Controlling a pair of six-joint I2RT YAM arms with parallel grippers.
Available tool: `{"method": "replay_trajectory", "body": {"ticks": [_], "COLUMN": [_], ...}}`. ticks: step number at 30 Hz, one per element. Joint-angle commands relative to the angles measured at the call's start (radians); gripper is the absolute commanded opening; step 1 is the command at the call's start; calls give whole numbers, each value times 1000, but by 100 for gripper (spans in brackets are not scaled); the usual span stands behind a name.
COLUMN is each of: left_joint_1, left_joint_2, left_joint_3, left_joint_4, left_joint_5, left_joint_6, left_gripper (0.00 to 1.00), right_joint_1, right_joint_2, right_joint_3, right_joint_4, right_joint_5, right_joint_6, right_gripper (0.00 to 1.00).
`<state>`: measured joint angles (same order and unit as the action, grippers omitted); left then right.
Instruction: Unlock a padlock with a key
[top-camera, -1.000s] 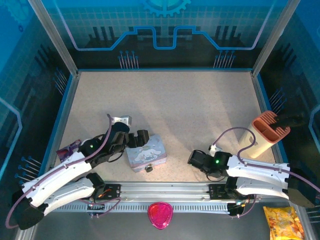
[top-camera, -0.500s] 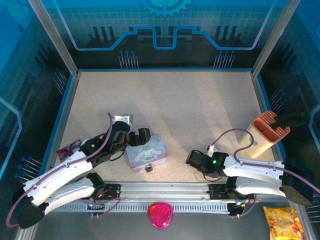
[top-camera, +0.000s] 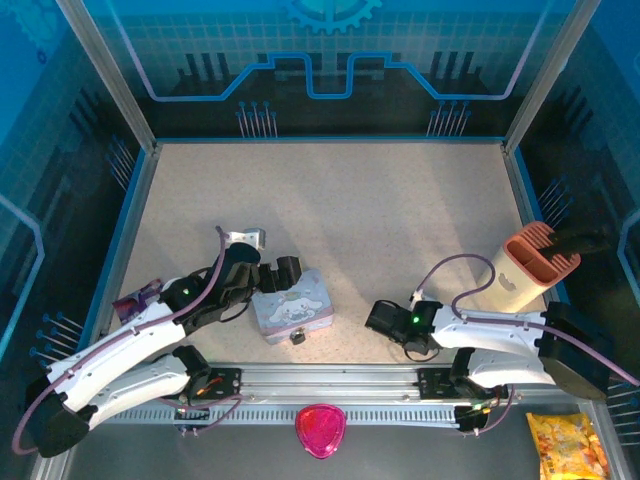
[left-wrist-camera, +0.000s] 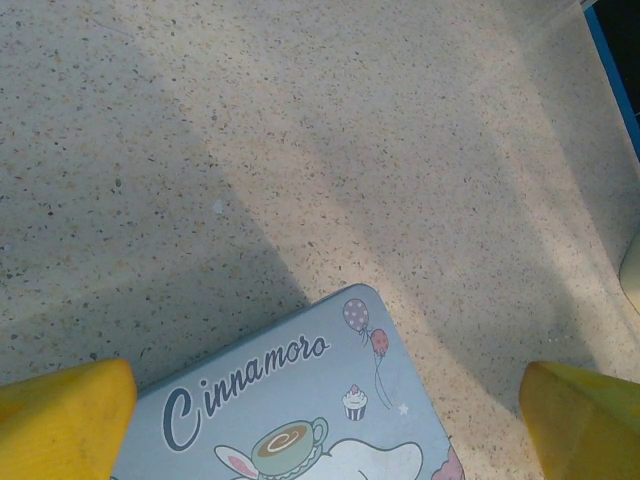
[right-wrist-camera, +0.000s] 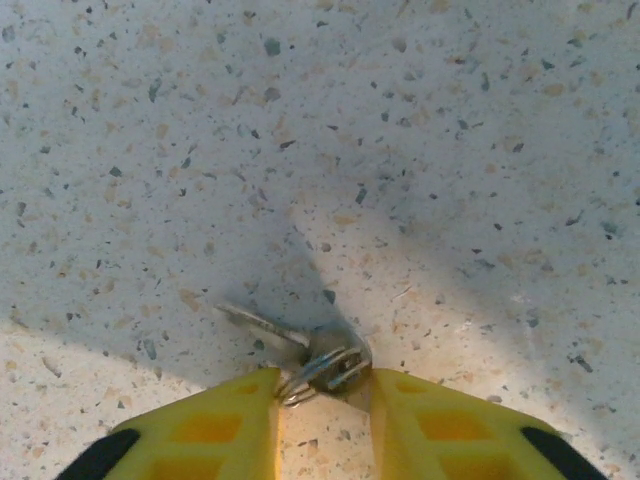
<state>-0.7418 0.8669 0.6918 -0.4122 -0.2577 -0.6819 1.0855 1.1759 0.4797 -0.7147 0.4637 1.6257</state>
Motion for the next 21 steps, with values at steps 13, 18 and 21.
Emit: {"method": "replay_trajectory", "body": {"ticks": [13, 18, 21], "left_joint_1": [-7, -6, -5], "left_joint_2": [12, 19, 19], "left_joint_3": [-9, -9, -8], "left_joint_4": [33, 40, 44], "left_joint_5": [-6, 1, 8], "left_joint_6": [-6, -24, -25], "left_gripper": [99, 99, 99], "right_joint_1": [-19, -27, -33], "right_joint_2": [-84, -154, -209], "right_joint_3": [-63, -87, -112], "right_joint_4": [30, 61, 90], "right_joint_5": [2, 10, 12], "right_joint_6": [-8, -59, -86], "right_gripper": [14, 7, 4]}}
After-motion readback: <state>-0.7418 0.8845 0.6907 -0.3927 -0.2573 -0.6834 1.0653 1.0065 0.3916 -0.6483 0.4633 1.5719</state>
